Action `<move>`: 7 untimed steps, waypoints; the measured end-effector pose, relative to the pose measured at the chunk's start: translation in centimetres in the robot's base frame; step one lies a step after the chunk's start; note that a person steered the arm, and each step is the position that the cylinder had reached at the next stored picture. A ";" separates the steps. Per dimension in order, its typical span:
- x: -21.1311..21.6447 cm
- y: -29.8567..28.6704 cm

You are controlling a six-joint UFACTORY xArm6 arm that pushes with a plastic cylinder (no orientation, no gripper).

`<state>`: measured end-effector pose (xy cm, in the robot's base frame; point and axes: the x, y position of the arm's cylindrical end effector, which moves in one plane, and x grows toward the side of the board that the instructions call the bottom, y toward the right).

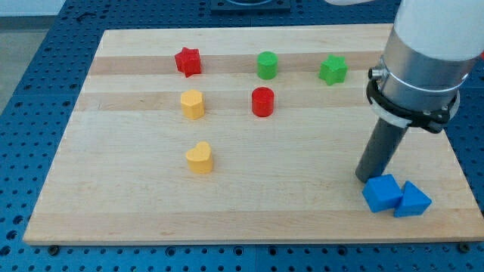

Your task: Slide yellow heart closer to the blue cube

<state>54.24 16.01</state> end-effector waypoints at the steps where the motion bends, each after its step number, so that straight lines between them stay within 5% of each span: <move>1: 0.6 0.1; 3: -5.1 -3.8; 5: -6.4 -20.6; 7: -6.7 -26.1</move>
<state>47.58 -10.08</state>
